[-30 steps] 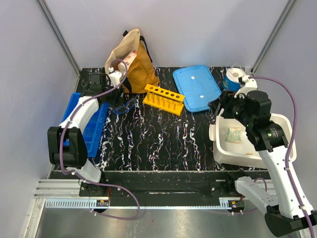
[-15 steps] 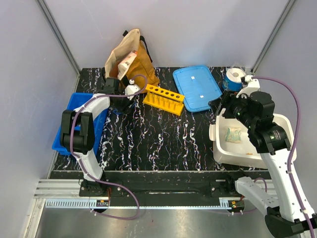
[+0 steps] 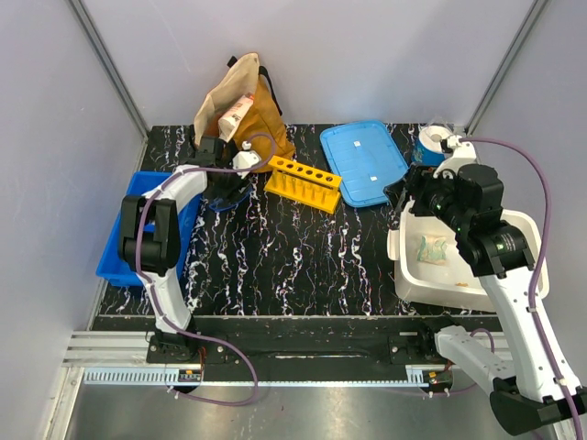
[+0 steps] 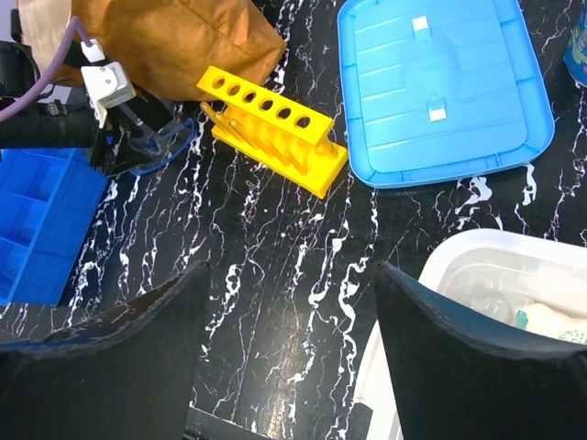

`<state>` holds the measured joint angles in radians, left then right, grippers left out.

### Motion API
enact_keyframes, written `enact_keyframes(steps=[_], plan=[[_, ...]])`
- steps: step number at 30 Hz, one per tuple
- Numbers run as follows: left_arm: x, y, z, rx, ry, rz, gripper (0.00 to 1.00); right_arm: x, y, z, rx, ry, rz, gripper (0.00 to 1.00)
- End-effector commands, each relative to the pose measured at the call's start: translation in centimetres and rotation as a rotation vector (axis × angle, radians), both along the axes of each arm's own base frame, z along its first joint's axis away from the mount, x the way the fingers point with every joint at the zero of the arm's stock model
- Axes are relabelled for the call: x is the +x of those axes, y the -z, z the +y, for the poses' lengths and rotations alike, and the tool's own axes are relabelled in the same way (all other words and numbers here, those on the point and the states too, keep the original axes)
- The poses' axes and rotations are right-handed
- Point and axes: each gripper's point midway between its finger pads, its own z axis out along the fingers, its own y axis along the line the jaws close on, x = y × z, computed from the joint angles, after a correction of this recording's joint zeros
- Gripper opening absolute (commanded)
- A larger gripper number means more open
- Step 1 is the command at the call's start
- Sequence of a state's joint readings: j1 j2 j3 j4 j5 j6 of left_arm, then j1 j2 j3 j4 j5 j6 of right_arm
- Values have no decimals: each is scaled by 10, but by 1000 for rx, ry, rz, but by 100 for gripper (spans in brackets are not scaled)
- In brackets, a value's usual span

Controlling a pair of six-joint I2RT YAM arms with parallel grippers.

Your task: Organize the chemistry lab equipment

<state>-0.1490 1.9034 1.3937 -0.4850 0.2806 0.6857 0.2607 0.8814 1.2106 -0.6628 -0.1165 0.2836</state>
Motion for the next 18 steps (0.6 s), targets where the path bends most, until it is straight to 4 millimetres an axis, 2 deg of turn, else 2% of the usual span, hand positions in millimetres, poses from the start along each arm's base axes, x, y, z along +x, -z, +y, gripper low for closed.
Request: enact_keyframes(steps=[1, 4, 8, 13, 18], plan=[[12, -3, 8, 56, 4, -22, 59, 6, -15, -3, -22, 8, -51, 77], [14, 9, 14, 86, -8, -2, 59, 2, -10, 2, -3, -15, -37, 77], [7, 20, 4, 36, 11, 48, 50, 2, -2, 3, 4, -15, -18, 77], [-3, 15, -1, 29, 11, 57, 40, 4, -3, 3, 1, -14, -14, 78], [-22, 2, -6, -5, -8, 73, 28, 4, 0, 8, 27, -30, -4, 78]])
